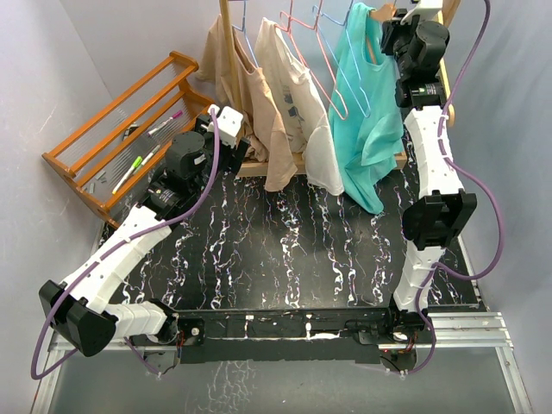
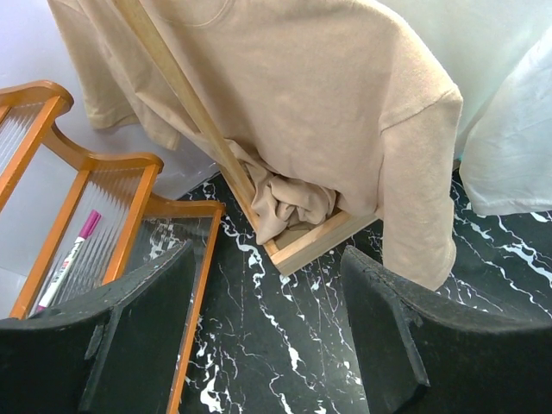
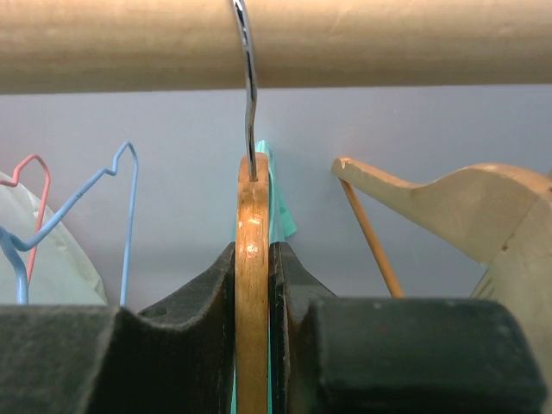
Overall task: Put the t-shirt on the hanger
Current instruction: Place the hanger at the clothesline.
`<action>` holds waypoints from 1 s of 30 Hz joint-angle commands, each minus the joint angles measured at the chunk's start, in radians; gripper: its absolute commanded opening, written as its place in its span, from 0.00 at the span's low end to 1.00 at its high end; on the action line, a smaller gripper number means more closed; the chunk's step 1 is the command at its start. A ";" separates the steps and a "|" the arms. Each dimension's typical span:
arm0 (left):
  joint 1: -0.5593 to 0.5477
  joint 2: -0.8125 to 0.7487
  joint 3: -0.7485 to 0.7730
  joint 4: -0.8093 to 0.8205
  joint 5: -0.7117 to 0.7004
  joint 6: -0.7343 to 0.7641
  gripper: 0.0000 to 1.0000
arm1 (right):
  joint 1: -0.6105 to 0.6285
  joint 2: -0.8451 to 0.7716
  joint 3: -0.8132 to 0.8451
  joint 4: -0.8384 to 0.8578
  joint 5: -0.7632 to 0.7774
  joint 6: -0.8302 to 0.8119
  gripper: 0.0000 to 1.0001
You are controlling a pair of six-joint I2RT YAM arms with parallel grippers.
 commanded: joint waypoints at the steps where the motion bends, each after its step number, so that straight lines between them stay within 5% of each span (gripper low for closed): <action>1: 0.005 -0.036 0.000 0.010 0.013 -0.009 0.67 | -0.007 -0.009 -0.046 0.060 0.030 -0.009 0.08; 11: 0.005 -0.039 -0.006 0.012 0.016 -0.015 0.67 | -0.009 -0.091 -0.204 0.114 0.010 0.005 0.08; 17: 0.005 -0.035 -0.004 0.012 0.022 -0.020 0.67 | -0.009 -0.172 -0.274 0.121 -0.028 -0.005 0.22; 25: 0.005 -0.036 0.007 0.006 0.030 -0.027 0.67 | -0.009 -0.254 -0.322 0.121 -0.069 0.000 0.57; 30: 0.005 -0.050 0.025 -0.016 0.029 -0.046 0.69 | -0.009 -0.338 -0.365 0.110 -0.077 0.003 0.95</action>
